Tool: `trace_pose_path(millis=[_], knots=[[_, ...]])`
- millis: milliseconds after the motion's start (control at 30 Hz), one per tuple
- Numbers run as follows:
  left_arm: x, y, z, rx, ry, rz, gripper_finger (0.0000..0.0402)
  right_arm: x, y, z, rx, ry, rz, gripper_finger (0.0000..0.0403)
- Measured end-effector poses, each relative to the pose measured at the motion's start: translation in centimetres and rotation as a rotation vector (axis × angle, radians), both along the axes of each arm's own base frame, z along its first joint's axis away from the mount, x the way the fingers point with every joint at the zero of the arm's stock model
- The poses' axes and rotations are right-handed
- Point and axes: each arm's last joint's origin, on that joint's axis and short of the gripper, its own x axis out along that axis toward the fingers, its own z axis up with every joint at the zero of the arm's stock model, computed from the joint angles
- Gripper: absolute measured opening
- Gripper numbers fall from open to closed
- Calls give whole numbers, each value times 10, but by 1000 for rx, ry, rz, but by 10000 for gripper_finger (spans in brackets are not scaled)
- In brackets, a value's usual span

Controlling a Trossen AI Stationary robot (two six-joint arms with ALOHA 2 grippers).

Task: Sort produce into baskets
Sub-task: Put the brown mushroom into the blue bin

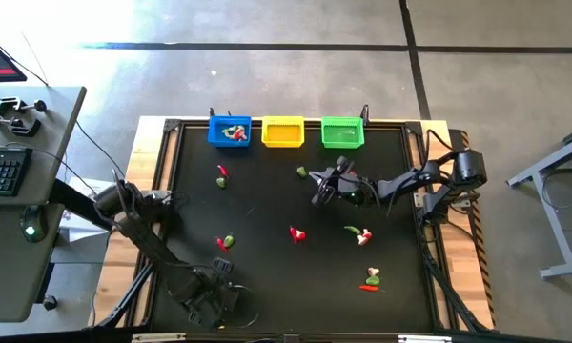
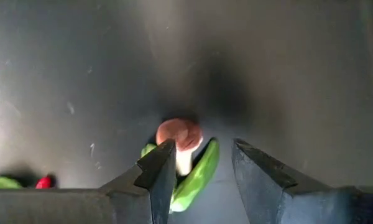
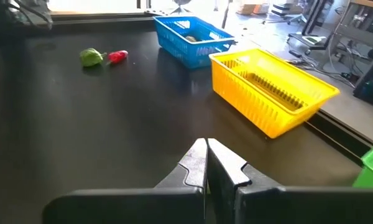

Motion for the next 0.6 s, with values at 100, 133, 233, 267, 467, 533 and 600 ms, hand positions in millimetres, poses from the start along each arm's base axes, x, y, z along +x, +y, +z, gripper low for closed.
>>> trace_pose_path(millis=[100,133,233,267,467,533,600], knots=[[-2,2,0,21,17,1,145,1,0,1,2,-13,7,0],[-2,2,0,22,19,0,145,1,0,1,1,-15,7,0],[-1,2,0,34,7,-13,145,1,0,2,1,-18,8,0],[-1,3,0,44,-4,-14,145,1,0,2,1,-18,12,0],[1,11,-7,78,-10,9,145,1,2,1,-3,-10,47,0],[3,12,-8,83,-17,15,145,1,2,1,-3,-10,48,0],[4,12,-9,84,-19,3,145,1,2,1,-3,-10,47,0]])
